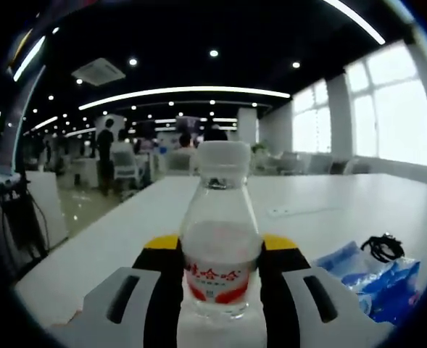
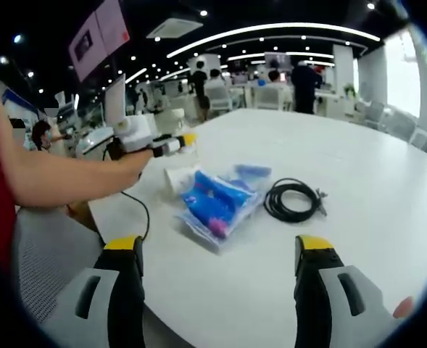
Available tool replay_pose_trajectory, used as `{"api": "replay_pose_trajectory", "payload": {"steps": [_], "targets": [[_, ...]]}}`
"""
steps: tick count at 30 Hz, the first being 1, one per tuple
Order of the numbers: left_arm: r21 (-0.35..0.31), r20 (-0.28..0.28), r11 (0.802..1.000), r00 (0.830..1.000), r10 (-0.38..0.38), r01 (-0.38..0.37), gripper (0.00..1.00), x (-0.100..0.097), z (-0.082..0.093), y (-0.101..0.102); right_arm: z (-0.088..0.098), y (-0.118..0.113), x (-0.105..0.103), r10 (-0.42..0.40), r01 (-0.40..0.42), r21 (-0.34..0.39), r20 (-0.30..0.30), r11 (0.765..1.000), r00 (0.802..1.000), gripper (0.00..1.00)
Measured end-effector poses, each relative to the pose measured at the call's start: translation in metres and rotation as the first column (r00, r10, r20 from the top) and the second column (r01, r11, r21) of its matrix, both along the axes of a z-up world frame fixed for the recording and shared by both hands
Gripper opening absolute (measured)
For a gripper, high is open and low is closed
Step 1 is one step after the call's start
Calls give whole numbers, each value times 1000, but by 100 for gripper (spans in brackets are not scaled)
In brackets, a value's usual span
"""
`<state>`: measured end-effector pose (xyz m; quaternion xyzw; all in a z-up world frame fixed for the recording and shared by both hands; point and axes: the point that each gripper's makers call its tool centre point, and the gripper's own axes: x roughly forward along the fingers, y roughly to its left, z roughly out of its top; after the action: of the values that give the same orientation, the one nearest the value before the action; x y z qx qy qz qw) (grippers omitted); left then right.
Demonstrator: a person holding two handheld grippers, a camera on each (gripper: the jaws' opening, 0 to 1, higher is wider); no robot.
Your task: Arrange the tabletop items into an orderly group along one side of the table until the central work area is clear of visible clutter.
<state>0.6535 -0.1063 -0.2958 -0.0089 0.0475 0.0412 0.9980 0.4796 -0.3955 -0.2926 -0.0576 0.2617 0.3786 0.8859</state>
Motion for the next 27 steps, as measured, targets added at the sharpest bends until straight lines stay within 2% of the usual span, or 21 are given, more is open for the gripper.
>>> {"api": "replay_pose_trajectory", "payload": {"steps": [9, 27], "targets": [[-3, -2, 1000, 1000, -1, 1, 37, 1, 0, -9, 0, -1, 0, -2, 2, 0, 3, 1000, 1000, 86], [-1, -30, 999, 999, -37, 37, 40, 6, -2, -9, -1, -1, 0, 3, -3, -3, 2, 1000, 1000, 86]]}}
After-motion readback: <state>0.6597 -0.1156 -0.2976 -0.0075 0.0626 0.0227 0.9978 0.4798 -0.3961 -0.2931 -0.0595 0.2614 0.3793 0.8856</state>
